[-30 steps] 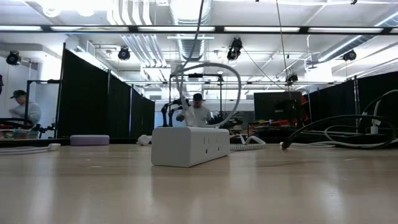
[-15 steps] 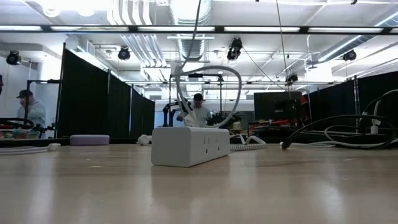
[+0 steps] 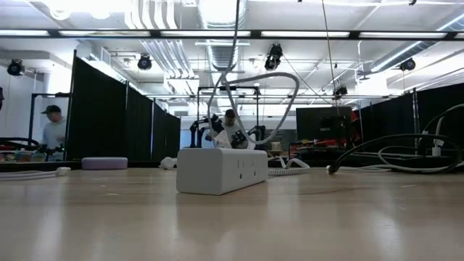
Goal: Insert USB
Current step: Insert the blue charger cable into the white outlet extension
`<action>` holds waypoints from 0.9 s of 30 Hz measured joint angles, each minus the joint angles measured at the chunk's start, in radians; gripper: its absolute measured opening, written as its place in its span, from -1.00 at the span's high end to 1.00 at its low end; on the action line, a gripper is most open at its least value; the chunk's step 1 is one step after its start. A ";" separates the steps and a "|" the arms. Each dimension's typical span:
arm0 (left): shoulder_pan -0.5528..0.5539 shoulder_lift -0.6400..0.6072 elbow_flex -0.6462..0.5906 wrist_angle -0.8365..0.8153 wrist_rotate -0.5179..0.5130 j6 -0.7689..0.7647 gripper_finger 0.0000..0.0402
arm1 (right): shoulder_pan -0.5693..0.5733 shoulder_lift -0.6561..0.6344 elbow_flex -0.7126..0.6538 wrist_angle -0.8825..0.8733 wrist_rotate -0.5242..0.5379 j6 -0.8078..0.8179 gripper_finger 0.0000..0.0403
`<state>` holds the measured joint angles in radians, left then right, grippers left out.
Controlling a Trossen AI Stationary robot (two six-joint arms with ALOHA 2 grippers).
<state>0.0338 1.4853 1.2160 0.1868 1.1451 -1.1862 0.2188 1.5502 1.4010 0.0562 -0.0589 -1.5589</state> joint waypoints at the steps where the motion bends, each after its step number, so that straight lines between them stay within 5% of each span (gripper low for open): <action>1: 0.000 0.000 0.000 0.001 0.001 0.003 1.00 | 0.000 -0.002 0.000 -0.002 0.004 0.000 0.82; 27: 0.000 0.000 0.000 -0.003 0.001 -0.001 1.00 | 0.021 -0.021 0.000 -0.051 0.003 -0.004 0.86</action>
<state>0.0337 1.4853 1.2160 0.1841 1.1461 -1.1874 0.2398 1.5288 1.4010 0.0048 -0.0559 -1.5631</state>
